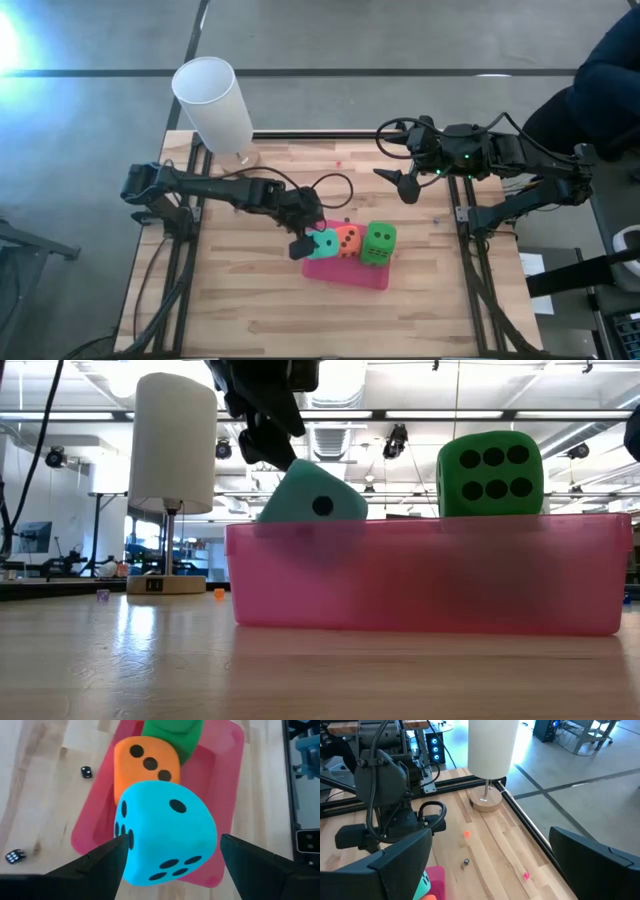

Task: Pick & Place Dice
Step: Put the large blue dice into the pink bin

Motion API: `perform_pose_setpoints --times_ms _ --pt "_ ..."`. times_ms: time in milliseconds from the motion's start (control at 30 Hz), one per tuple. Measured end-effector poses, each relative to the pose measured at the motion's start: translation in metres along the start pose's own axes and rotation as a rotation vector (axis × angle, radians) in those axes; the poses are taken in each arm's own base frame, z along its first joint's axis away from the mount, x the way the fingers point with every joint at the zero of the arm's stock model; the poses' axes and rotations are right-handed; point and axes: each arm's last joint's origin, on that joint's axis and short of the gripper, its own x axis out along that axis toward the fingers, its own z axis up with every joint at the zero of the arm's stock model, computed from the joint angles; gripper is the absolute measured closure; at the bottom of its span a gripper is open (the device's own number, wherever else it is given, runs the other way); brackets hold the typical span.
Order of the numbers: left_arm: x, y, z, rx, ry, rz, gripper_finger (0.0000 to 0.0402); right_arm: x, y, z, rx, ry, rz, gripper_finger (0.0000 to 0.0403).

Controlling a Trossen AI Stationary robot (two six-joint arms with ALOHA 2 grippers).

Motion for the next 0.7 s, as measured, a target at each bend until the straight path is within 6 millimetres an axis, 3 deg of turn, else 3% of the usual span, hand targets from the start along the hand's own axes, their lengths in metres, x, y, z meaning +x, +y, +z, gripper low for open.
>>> perform_pose_setpoints --times_ms 700 --pt "0.0044 -0.0045 -0.0017 -0.002 0.032 -0.082 0.0104 0.0 0.0 0.0 0.001 0.0 0.0 0.0003"
